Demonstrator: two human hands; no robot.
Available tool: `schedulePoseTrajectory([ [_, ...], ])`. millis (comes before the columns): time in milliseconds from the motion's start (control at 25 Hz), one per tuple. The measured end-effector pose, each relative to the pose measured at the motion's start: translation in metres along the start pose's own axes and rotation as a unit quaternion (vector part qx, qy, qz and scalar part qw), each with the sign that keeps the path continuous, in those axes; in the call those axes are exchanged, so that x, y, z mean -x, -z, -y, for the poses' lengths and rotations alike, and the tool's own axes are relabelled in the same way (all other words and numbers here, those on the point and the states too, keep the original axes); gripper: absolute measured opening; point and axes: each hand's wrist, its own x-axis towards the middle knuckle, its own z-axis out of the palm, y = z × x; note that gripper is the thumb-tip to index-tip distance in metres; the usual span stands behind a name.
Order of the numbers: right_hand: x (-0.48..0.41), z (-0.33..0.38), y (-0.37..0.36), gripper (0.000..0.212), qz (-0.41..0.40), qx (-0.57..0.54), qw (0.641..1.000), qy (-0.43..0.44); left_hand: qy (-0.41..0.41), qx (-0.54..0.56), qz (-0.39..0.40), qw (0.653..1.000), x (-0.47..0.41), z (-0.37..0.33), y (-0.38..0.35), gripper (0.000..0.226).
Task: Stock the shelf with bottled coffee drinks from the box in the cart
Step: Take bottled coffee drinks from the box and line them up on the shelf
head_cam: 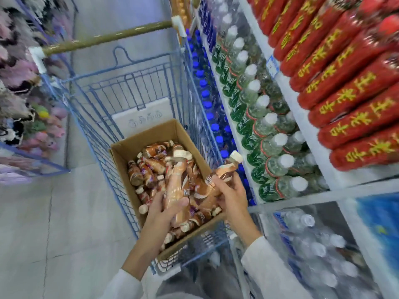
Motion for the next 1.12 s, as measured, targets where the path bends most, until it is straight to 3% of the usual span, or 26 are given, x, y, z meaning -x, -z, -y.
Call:
schedulePoseTrajectory([
  [120,0.039,0.022,0.029,0.086,-0.059,-0.056,0.996,0.025,-0.017,-0.031,0.072,0.997,0.012,-0.015,-0.04,0.074],
  [200,0.069,0.033,0.058,0.095,-0.099,-0.1,0.989,0.051,-0.036,-0.068,0.119,0.99,0.029,-0.023,-0.075,0.05],
  [360,0.146,0.065,0.117,0.057,-0.146,-0.144,0.969,0.136,-0.066,-0.111,0.226,0.966,0.07,-0.022,-0.146,0.039],
  [560,0.27,0.076,0.205,0.032,-0.254,-0.166,0.933,0.191,-0.056,-0.146,0.346,0.925,0.142,0.021,-0.238,0.081],
  [720,0.367,0.077,0.271,0.044,-0.313,-0.157,0.908,0.23,-0.053,-0.177,0.421,0.888,0.215,0.061,-0.303,0.079],
  [920,0.461,0.1,0.342,0.031,-0.366,-0.109,0.882,0.275,-0.075,-0.181,0.518,0.832,0.3,0.078,-0.383,0.065],
  [1120,0.504,0.147,0.403,0.027,-0.449,-0.079,0.824,0.337,-0.143,-0.186,0.571,0.786,0.357,0.07,-0.477,0.059],
])
